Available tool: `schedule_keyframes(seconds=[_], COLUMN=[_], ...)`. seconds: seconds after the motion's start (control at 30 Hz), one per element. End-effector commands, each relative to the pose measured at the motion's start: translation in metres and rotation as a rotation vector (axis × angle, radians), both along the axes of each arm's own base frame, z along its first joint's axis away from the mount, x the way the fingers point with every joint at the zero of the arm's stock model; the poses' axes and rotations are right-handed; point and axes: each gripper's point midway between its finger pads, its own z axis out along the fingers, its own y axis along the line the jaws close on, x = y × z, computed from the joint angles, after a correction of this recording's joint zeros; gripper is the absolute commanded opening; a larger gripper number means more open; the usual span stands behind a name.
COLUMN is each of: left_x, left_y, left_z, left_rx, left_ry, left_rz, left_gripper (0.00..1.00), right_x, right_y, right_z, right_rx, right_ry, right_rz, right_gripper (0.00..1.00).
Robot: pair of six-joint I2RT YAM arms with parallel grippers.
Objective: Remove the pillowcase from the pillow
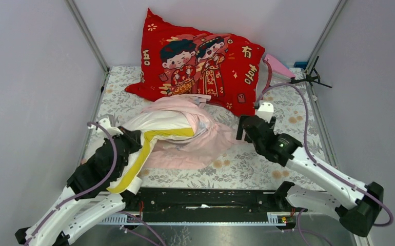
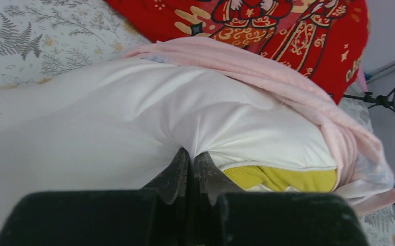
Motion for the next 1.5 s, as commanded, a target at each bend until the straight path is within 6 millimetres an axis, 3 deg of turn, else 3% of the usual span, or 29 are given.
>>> schedule_keyframes(seconds=[0.0, 0.1, 0.23, 0.33, 0.47, 0.6, 0.83, 1.0, 1.1, 1.27, 1.47], left_x=[0.015, 0.022, 0.029, 0.031, 0.030, 0.029, 0.023, 0.012, 0.005, -0.011, -0.022], left_y=[0.001, -0.025, -0.066, -0.095, -0.123, -0.132, -0.121, -0.128, -0.134, -0.130, -0.097], left_z=[0.027, 0.019, 0.007, -0.007, -0.022, -0.026, -0.008, 0.019, 0.034, 0.062, 0.097], left_rx=[-0.079, -0.040, 0.015, 0.042, 0.056, 0.054, 0.040, -0.004, -0.030, -0.066, -0.117], left_ry=[-0.109, -0.072, -0.006, 0.045, 0.094, 0.112, 0.044, -0.048, -0.091, -0.183, -0.352], left_rz=[0.072, -0.035, -0.200, -0.326, -0.446, -0.490, -0.478, -0.564, -0.619, -0.670, -0.582], left_gripper=[0.00, 0.00, 0.00, 0.00, 0.00, 0.00, 0.00, 0.00, 0.00, 0.00, 0.00], right_x=[0.001, 0.001, -0.005, -0.029, -0.042, -0.028, 0.025, 0.046, 0.055, 0.069, 0.068], right_y=[-0.027, -0.019, 0.012, 0.070, 0.114, 0.128, 0.104, 0.111, 0.103, 0.052, -0.013], right_z=[0.024, 0.048, 0.081, 0.095, 0.086, 0.061, 0.010, -0.018, -0.026, -0.043, -0.050], right_rx=[0.025, 0.121, 0.251, 0.323, 0.357, 0.226, -0.015, 0.061, 0.086, 0.021, 0.088], right_ry=[-0.094, -0.166, -0.246, -0.196, -0.056, -0.029, -0.036, 0.046, 0.072, 0.096, 0.101], right_rz=[-0.097, -0.052, 0.139, 0.506, 0.682, 0.613, 0.330, 0.309, 0.271, 0.073, -0.161], right_gripper=[0.88, 0.95, 0.99, 1.00, 1.00, 1.00, 1.00, 1.00, 1.00, 1.00, 1.00])
